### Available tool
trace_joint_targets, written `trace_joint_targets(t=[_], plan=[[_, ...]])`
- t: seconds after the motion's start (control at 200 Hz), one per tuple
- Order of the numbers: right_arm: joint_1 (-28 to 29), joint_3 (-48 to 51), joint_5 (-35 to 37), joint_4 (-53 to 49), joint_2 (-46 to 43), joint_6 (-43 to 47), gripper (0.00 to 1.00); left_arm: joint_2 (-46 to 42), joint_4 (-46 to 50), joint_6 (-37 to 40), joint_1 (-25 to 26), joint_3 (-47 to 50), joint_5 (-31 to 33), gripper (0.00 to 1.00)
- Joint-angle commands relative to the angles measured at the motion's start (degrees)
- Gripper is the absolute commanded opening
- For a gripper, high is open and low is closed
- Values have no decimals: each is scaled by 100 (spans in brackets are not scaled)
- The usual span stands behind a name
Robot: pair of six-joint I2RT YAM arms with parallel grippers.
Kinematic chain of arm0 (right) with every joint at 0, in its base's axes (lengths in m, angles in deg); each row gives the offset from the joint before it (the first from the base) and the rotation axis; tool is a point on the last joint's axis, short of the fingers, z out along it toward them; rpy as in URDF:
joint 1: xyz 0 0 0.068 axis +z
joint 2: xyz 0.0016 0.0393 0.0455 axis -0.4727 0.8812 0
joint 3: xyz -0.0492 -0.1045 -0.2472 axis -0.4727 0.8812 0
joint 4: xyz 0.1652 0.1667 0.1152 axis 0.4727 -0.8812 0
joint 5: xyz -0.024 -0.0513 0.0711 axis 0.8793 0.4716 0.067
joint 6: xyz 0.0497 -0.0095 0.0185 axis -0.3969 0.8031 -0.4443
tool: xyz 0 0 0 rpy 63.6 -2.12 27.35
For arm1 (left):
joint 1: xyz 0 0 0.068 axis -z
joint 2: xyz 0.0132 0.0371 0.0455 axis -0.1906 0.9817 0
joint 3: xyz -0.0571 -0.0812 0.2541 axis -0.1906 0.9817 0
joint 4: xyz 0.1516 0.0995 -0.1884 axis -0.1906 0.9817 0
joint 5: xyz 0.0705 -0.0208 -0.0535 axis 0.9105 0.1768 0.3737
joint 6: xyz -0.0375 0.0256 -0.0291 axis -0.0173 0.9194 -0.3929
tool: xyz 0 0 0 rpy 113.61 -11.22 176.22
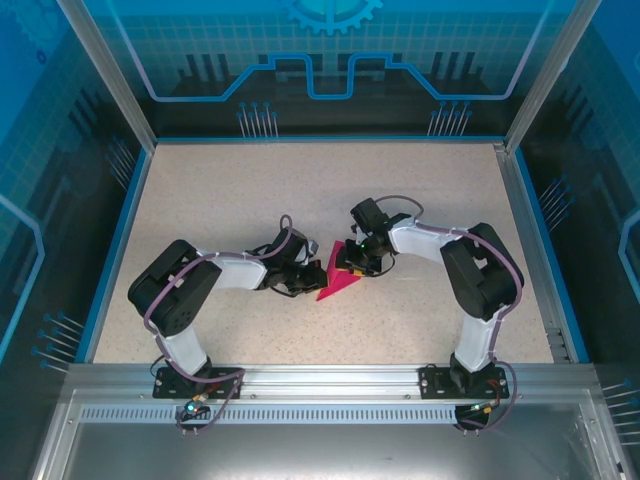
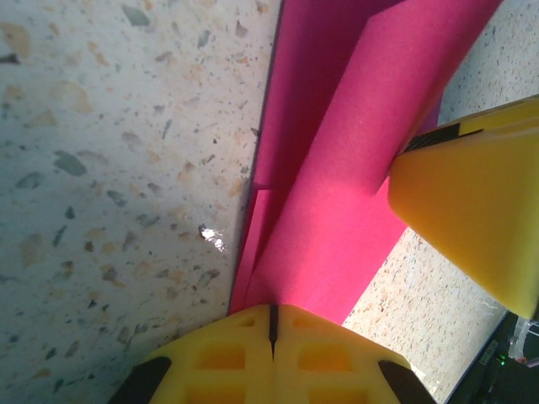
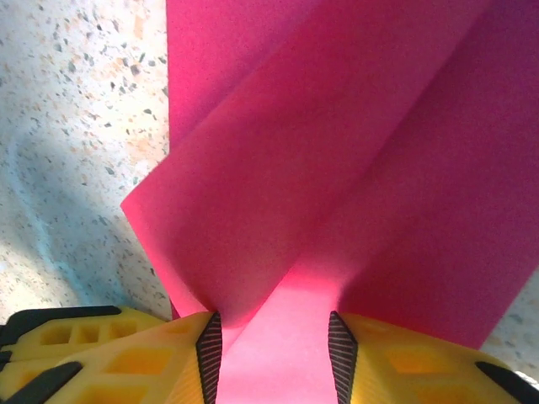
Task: Fold a paper plane with a square sheet of paper (pick it up from the middle)
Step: Fourth fold the wing at the center of the table.
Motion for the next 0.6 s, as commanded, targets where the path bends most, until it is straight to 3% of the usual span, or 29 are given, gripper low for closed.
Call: trace_joint_targets(t=[0.0, 0.33, 0.595], plan=[[-60, -177, -188, 52, 152, 130, 42, 183, 537, 2, -23, 31, 177, 4], [-55, -283, 230, -502, 478, -71, 43, 54, 542, -23, -14, -13, 89, 5], [-27, -457, 598, -1096, 812, -192, 42, -534, 280, -101, -33, -132, -106, 13]])
